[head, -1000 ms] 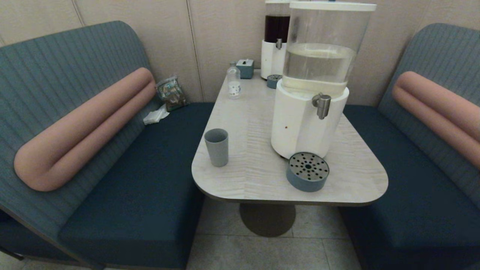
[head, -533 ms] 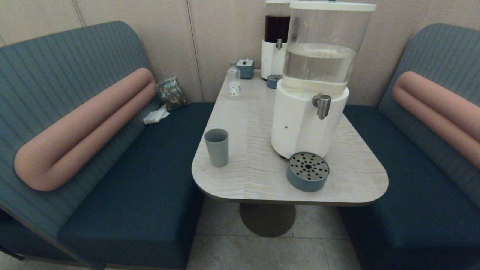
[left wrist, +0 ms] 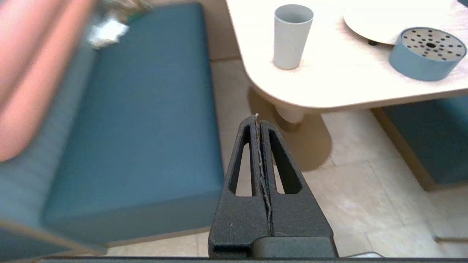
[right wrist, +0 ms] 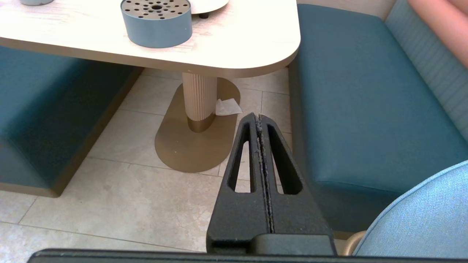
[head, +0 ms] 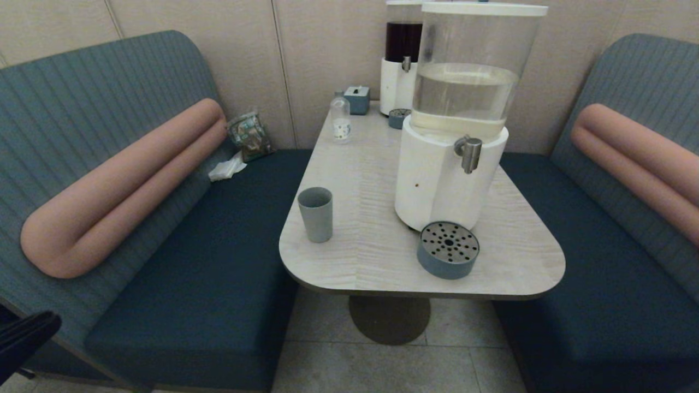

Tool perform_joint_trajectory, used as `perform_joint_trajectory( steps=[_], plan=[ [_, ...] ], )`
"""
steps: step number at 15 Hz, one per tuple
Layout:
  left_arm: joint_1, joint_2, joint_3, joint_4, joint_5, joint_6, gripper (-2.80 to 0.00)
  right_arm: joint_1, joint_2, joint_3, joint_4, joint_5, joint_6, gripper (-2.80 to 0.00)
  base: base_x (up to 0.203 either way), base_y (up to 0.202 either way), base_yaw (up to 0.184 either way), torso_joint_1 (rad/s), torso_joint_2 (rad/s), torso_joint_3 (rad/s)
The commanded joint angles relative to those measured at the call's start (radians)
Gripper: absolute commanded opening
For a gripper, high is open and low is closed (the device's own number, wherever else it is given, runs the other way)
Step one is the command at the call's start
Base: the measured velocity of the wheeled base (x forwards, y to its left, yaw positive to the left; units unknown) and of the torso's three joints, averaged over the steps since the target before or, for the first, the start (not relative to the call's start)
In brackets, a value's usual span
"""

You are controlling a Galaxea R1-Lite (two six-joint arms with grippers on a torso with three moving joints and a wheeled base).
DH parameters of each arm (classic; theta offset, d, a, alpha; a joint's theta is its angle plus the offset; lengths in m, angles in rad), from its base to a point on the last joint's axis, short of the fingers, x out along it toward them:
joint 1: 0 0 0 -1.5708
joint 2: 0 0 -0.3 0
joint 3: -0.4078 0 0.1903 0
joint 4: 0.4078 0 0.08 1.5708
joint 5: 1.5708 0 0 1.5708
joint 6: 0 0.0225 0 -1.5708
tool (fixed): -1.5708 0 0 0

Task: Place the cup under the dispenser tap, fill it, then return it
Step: Pick up the cup

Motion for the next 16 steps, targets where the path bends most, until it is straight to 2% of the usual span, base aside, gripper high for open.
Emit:
perform_joint_trajectory(
  steps=[1,2,6,9,11,13,16],
  plan=[
    [-0.004,0.287,-0.022,-0.098,-0.008,0.001,-2.80,0.000,-0.003,0.000,0.000,0.000,0.000,-2.80,0.000,0.000,0.000,0.000,0.00,0.000],
    [-0.006,0.402,-0.024,-0.188,-0.014,0.004,0.00,0.000,-0.003,0.000,0.000,0.000,0.000,-2.80,0.000,0.000,0.000,0.000,0.00,0.000],
    [-0.017,0.767,-0.026,-0.540,-0.032,0.012,0.00,0.000,-0.003,0.000,0.000,0.000,0.000,-2.80,0.000,0.000,0.000,0.000,0.00,0.000],
    [-0.039,0.997,-0.030,-0.754,-0.046,0.015,0.00,0.000,-0.003,0.000,0.000,0.000,0.000,-2.80,0.000,0.000,0.000,0.000,0.00,0.000],
    [-0.076,1.131,-0.025,-0.891,-0.051,0.016,0.00,0.000,-0.003,0.000,0.000,0.000,0.000,-2.80,0.000,0.000,0.000,0.000,0.00,0.000],
    [-0.142,1.227,0.010,-1.046,-0.053,0.015,0.00,0.000,-0.003,0.000,0.000,0.000,0.000,-2.80,0.000,0.000,0.000,0.000,0.00,0.000],
    [-0.183,1.345,0.035,-1.175,-0.053,0.013,0.00,0.000,-0.003,0.000,0.000,0.000,0.000,-2.80,0.000,0.000,0.000,0.000,0.00,0.000]
  ],
)
